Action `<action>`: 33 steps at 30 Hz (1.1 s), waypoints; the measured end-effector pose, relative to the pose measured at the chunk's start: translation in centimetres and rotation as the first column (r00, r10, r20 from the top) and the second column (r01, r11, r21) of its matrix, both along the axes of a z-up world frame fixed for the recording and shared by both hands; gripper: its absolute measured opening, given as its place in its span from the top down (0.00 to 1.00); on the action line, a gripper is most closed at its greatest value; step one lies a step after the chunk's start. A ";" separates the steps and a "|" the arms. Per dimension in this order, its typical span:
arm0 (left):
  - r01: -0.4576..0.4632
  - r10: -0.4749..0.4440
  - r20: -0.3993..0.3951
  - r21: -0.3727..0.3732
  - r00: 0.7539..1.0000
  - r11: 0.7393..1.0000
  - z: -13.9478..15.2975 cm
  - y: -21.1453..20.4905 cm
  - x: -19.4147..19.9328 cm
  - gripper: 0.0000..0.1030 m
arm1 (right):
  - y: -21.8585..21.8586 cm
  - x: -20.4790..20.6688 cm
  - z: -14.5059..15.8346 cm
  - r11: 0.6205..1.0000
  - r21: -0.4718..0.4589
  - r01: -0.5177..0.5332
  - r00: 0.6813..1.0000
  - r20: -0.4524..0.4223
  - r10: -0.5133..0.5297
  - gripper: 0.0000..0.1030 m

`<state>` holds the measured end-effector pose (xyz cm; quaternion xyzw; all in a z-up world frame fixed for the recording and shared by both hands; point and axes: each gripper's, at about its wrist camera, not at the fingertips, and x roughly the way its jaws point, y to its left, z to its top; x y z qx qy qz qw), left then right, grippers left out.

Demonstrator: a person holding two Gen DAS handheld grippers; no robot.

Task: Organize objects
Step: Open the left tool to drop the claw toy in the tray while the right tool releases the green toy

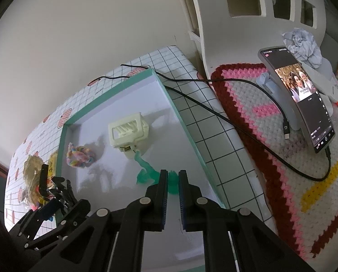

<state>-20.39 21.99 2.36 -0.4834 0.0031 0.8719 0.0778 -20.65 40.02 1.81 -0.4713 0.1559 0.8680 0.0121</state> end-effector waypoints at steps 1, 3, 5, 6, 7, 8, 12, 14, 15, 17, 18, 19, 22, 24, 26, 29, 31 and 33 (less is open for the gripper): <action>0.002 -0.002 -0.002 0.002 1.000 1.000 0.1 0.0 0.0 0.35 | 0.0 0.0 0.1 1.000 0.001 0.001 1.000 -0.002 -0.001 0.90; 0.004 -0.004 -0.006 0.004 1.000 1.000 0.5 0.1 0.0 0.35 | 0.0 0.0 0.2 1.000 0.001 0.002 1.000 -0.006 -0.002 0.90; 0.005 -0.005 -0.002 0.015 1.000 1.000 0.7 0.1 0.0 0.35 | 0.0 0.1 0.3 1.000 0.001 0.002 1.000 -0.008 -0.002 0.90; 0.003 -0.003 -0.001 0.019 1.000 1.000 0.8 0.0 0.1 0.35 | 0.1 0.1 0.4 1.000 0.005 0.002 1.000 -0.009 -0.002 0.90; 0.002 -0.002 -0.002 0.020 1.000 1.000 0.9 0.0 0.1 0.35 | 0.0 0.1 0.4 1.000 0.007 0.000 1.000 -0.009 0.000 0.90; -0.001 0.001 -0.004 0.023 1.000 1.000 1.1 -0.1 0.1 0.35 | 0.0 0.1 0.4 1.000 0.008 -0.001 1.000 -0.010 0.001 0.90; -0.008 0.009 -0.016 0.038 1.000 0.999 1.9 -0.4 0.2 0.35 | -0.1 0.2 0.7 1.000 0.012 -0.007 1.000 -0.016 0.007 0.90; -0.008 0.009 -0.023 0.046 1.000 0.999 2.3 -0.6 0.2 0.35 | -0.2 0.3 0.9 1.000 0.015 -0.010 1.000 -0.022 0.010 0.89; -0.007 0.008 -0.029 0.050 1.000 0.999 2.5 -0.6 0.2 0.35 | -0.3 0.3 1.0 1.000 0.017 -0.010 1.000 -0.026 0.011 0.89; -0.009 0.012 -0.042 0.053 0.999 0.999 3.0 -0.7 0.3 0.35 | -0.5 0.3 1.3 1.000 0.021 -0.015 0.999 -0.032 0.015 0.89; -0.013 0.016 -0.049 0.059 0.999 0.998 3.2 -0.8 0.3 0.35 | -0.6 0.3 1.4 0.999 0.027 -0.018 0.999 -0.035 0.019 0.89; -0.019 0.023 -0.055 0.063 0.998 0.998 3.4 -1.0 0.4 0.35 | -0.7 0.4 1.5 0.999 0.034 -0.020 0.999 -0.038 0.022 0.89; -0.035 0.040 -0.069 0.079 0.997 0.996 3.9 -1.6 0.5 0.35 | -1.1 0.4 2.0 0.998 0.049 -0.031 0.998 -0.049 0.033 0.89; -0.047 0.054 -0.073 0.085 0.996 0.995 4.1 -2.0 0.5 0.34 | -1.4 0.5 2.3 0.998 0.060 -0.034 0.998 -0.058 0.037 0.89; -0.066 0.072 -0.071 0.087 0.995 0.994 4.1 -2.6 0.5 0.34 | -1.5 0.6 2.5 0.997 0.065 -0.033 0.997 -0.066 0.037 0.89; -0.098 0.104 -0.060 0.097 0.993 0.990 3.7 -3.6 0.4 0.16 | -1.6 0.6 2.4 0.997 0.072 -0.035 0.997 -0.060 0.039 0.89; -0.114 0.121 -0.051 0.111 0.991 0.987 3.6 -4.3 0.4 0.16 | -1.7 0.6 2.1 0.996 0.075 -0.040 0.998 -0.046 0.044 0.89; -0.123 0.129 -0.049 0.112 0.990 0.986 3.5 -4.6 0.5 0.16 | -1.8 0.6 1.7 0.996 0.079 -0.047 0.998 -0.031 0.050 0.89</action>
